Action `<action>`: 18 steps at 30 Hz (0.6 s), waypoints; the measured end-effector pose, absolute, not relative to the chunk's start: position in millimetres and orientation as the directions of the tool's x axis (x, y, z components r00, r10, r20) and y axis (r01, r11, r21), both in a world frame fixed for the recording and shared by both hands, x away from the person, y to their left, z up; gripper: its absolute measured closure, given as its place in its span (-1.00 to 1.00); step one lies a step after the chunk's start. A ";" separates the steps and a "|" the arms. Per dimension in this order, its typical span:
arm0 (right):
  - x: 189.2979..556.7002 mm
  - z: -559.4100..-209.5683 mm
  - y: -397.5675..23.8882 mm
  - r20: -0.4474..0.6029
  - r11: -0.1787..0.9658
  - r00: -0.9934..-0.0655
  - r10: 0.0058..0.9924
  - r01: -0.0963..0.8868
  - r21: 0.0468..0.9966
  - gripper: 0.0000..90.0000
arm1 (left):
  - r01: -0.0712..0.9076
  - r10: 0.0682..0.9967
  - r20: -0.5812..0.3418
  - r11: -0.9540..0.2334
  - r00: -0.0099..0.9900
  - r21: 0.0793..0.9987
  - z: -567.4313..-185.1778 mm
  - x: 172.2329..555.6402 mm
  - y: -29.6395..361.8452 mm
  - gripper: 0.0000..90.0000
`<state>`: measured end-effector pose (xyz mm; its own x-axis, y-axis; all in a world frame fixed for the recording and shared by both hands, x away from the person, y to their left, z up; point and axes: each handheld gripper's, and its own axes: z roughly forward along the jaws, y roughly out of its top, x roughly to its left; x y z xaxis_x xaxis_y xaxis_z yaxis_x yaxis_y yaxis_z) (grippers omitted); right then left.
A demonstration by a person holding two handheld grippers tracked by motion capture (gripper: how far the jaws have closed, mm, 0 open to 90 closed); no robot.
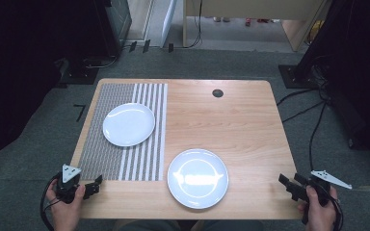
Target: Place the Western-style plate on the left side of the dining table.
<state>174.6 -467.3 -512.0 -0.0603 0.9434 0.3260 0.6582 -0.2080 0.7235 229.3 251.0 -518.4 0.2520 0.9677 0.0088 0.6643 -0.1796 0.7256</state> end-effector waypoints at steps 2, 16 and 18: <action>174.8 -514.2 -466.0 0.308 -0.199 -0.051 0.950 0.662 0.722 -0.41 | 0.664 0.968 0.009 -0.180 0.252 0.726 -518.4 229.3 251.0 -0.82; 180.7 -523.3 -437.7 0.109 -0.013 -0.098 0.989 0.680 0.733 -0.72 | 0.663 0.967 0.009 -0.183 0.256 0.726 -518.5 229.0 251.1 -0.82; 181.6 -524.3 -433.4 0.090 0.000 -0.096 0.991 0.685 0.729 -0.82 | 0.663 0.966 0.009 -0.184 0.258 0.726 -518.5 228.9 251.3 -0.82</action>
